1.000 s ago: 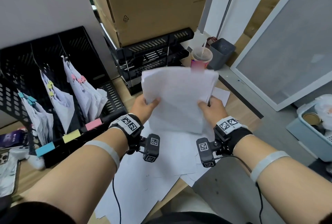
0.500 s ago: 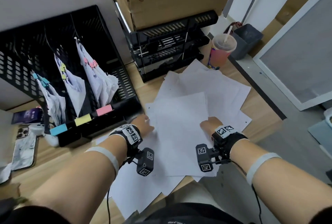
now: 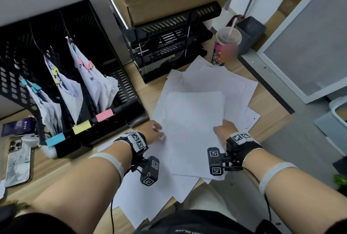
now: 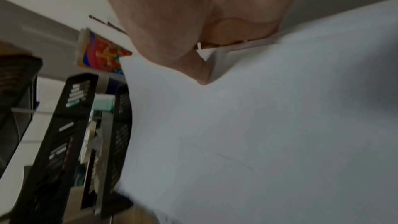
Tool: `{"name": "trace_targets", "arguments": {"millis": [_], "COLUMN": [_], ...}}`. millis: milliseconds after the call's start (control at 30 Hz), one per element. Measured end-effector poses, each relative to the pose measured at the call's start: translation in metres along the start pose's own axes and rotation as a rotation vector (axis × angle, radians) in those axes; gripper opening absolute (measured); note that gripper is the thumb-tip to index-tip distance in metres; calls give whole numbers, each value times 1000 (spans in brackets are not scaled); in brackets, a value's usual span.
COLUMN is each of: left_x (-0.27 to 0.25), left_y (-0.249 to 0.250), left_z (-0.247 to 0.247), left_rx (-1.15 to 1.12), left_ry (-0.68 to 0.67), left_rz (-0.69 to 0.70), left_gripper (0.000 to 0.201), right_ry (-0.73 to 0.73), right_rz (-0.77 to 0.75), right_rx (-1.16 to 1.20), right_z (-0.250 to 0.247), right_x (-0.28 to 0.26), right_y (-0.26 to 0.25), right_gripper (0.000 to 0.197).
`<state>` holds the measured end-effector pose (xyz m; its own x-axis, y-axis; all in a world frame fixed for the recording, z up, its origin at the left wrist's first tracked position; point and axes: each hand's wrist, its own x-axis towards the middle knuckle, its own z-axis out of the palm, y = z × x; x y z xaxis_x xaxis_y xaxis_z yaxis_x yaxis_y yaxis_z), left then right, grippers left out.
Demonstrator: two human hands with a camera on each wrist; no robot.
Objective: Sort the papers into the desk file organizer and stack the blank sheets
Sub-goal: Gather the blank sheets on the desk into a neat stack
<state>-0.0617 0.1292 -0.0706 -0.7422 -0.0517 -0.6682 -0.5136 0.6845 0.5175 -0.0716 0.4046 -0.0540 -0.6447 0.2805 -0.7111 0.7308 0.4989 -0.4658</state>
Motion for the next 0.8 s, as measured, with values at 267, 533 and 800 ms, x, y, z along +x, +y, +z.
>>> {"name": "trace_targets", "arguments": {"millis": [267,533,800], "left_x": [9,11,-5], "left_y": [0,-5,-22], "left_z": [14,5,-13], "left_rx": [276,261,529], "left_ry": [-73,9,60], "left_rz": [21,40,103], "left_gripper": [14,10,12], "right_ry": [63,-76,-227], "right_rz": [141,220,273], "right_rx": [81,69,-7], "right_z": [-17,7,52], "right_x": [-3,-36,-70], "right_y": [33,44,20], "right_gripper": [30,5,14]}}
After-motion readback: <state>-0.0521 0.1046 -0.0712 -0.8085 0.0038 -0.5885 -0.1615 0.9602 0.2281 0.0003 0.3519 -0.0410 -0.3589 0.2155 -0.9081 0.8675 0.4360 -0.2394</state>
